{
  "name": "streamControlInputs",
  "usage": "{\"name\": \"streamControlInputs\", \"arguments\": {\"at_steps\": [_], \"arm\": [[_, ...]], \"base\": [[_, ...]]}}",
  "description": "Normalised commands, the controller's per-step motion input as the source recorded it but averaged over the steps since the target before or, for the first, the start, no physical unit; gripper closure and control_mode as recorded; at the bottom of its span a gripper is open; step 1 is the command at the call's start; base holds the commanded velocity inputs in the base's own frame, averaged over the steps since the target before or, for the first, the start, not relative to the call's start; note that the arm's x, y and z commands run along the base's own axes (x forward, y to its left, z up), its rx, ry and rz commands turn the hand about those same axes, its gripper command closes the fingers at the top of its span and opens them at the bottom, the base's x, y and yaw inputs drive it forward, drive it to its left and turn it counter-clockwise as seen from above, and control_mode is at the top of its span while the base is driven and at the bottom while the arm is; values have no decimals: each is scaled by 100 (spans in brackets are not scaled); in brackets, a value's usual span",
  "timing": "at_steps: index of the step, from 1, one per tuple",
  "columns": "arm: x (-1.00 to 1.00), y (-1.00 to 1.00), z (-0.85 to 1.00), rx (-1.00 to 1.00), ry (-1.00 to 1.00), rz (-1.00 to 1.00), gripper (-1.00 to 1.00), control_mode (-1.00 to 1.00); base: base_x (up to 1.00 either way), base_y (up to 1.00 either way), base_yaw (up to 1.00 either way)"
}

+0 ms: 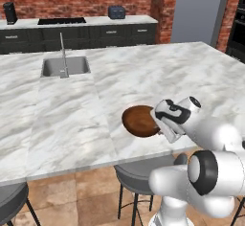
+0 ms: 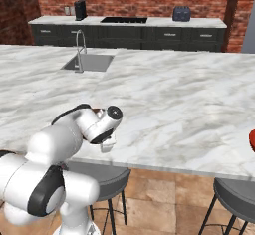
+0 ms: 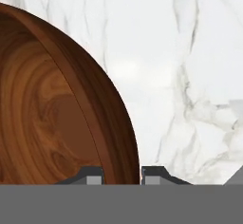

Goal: Pick up the bowls from the cabinet and place each bowl in front of a stool on the dining counter.

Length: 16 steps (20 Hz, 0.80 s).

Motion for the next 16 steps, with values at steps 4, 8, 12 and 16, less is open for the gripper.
{"name": "streamControlInputs", "arguments": {"at_steps": [4,8,12,16], "arm": [[48,1,-17,0,11,0,100,-100],[50,1,-24,0,8,0,100,-100],[15,0,-8,0,4,0,100,-100],[0,0,0,0,0,0,-100,-100]], "base": [[0,0,0],[0,0,0],[0,0,0],[0,0,0]]}}
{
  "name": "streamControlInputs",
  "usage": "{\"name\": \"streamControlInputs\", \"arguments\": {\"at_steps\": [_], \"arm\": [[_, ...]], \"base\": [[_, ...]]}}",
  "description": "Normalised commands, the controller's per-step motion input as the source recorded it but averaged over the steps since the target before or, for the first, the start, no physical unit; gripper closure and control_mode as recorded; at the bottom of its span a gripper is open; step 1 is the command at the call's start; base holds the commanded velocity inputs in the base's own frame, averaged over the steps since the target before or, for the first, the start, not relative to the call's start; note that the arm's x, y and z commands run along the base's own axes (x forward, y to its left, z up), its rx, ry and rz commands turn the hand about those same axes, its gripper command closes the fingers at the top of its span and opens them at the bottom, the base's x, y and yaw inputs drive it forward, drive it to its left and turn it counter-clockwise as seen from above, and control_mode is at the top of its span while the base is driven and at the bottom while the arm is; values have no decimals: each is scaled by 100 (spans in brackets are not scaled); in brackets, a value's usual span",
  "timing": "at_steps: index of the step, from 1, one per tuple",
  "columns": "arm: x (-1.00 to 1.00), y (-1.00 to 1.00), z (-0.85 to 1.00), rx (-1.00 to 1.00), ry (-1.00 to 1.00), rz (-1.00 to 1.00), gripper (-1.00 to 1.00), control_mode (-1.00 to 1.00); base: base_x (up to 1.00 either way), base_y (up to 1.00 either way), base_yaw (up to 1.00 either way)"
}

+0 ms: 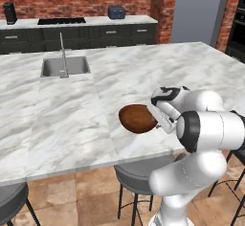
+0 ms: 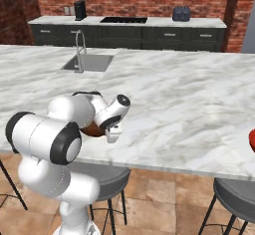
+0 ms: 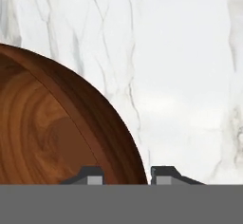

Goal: Pick up the bowls from the cabinet and place each bowl in front of a stool on the dining counter.

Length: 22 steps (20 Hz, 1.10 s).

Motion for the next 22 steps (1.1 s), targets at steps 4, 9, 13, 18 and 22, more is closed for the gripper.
{"name": "streamControlInputs", "arguments": {"at_steps": [4,9,13,18,22], "arm": [[0,-4,11,0,-1,0,-100,-100],[-15,-29,54,0,-4,0,-100,-100],[-46,-19,90,0,0,0,-100,-100],[-45,-2,100,-5,6,0,-100,-100],[-79,-1,99,-6,8,0,-100,-100]], "base": [[0,0,0],[0,0,0],[0,0,0],[0,0,0],[0,0,0]]}}
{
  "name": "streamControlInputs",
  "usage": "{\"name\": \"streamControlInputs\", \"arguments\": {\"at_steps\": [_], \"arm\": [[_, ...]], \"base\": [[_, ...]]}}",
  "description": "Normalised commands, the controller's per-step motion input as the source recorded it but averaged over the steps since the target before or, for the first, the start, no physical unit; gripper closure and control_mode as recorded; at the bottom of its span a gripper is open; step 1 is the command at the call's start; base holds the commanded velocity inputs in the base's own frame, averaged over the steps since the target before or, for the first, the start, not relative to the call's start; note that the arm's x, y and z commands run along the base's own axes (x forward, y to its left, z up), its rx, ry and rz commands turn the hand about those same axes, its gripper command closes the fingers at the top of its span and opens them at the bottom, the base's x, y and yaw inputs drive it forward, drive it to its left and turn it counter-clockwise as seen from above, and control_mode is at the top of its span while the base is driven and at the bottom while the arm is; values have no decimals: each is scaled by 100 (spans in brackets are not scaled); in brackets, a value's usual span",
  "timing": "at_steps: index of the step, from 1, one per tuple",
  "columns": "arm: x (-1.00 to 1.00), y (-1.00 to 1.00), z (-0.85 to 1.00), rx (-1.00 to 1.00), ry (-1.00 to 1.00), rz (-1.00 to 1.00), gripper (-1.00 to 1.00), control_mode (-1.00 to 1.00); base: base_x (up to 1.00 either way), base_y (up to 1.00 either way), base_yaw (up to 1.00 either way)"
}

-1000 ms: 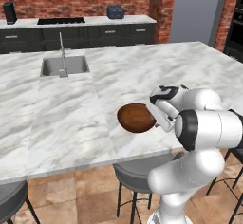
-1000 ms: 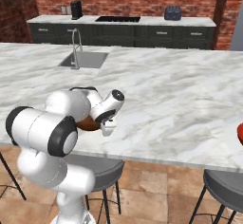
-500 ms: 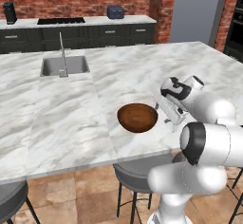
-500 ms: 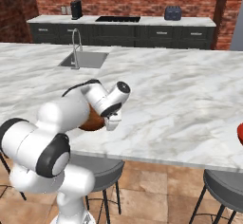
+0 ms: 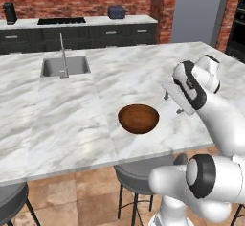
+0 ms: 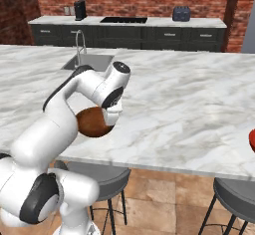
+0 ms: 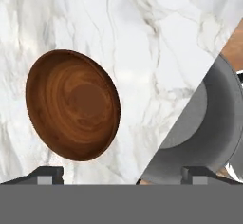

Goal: Pick up the bowls from the cabinet and place each bowl in front of a stool on the dining counter.

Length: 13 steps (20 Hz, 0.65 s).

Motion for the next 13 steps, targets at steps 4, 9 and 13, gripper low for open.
{"name": "streamControlInputs", "arguments": {"at_steps": [4,9,13], "arm": [[-100,0,88,-5,1,0,-100,-100],[-100,3,98,-7,0,0,-100,-100],[-100,12,70,-9,-3,0,-100,-100]], "base": [[0,0,0],[0,0,0],[0,0,0]]}}
